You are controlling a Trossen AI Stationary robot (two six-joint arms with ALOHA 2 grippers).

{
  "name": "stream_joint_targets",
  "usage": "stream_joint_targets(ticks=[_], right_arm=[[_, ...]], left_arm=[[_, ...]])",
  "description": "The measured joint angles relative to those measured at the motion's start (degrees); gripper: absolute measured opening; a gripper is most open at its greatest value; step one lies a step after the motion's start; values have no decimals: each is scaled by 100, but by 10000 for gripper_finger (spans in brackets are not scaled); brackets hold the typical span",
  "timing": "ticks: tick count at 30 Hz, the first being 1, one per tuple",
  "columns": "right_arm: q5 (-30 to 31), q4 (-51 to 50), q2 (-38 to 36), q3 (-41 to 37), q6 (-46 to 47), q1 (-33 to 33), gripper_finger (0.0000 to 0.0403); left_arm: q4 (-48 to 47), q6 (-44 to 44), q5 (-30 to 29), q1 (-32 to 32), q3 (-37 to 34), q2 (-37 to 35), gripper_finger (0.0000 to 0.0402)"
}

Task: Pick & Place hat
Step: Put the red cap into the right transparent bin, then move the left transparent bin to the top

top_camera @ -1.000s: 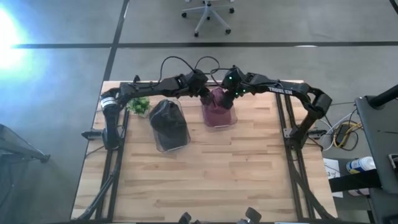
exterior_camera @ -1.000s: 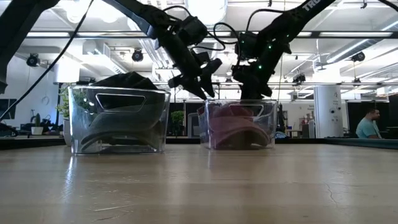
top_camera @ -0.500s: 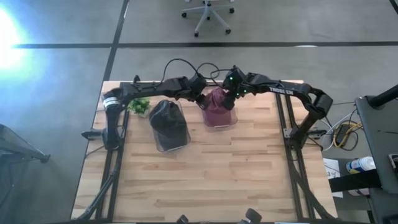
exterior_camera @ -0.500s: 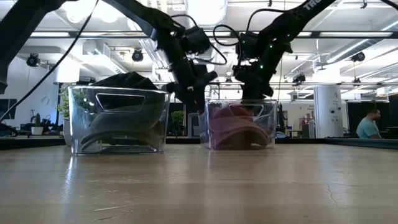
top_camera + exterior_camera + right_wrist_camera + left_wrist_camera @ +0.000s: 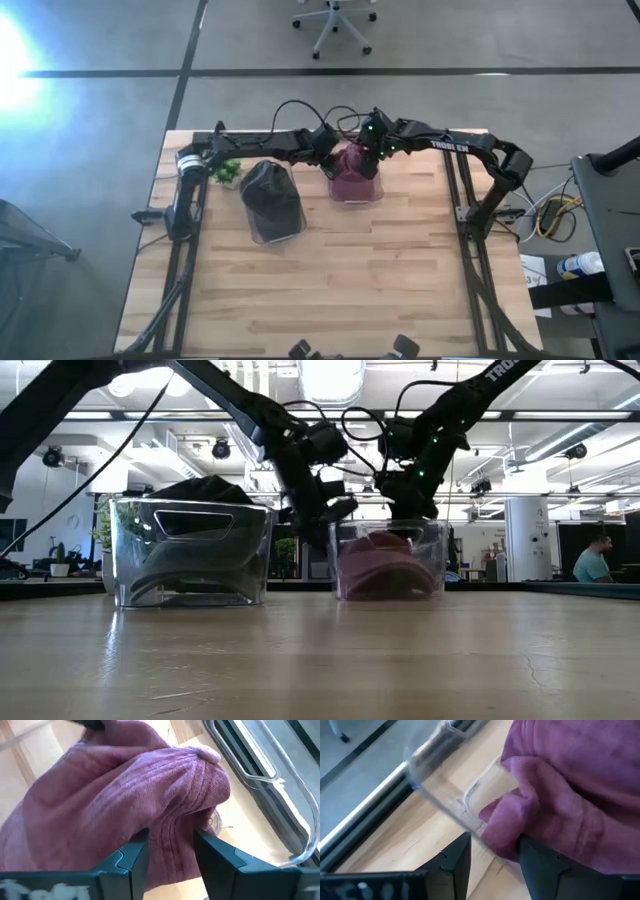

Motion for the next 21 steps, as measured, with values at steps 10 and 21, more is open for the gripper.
stream_joint_targets(ticks=[10, 21], right_arm=[[6, -63, -386, -2, -42, 9, 150], [9, -337, -1025, -8, 110, 39, 145]], left_arm=[[-214, 233, -705, -158, 54, -587, 153], [-190, 109, -710, -296, 42, -1688, 153]])
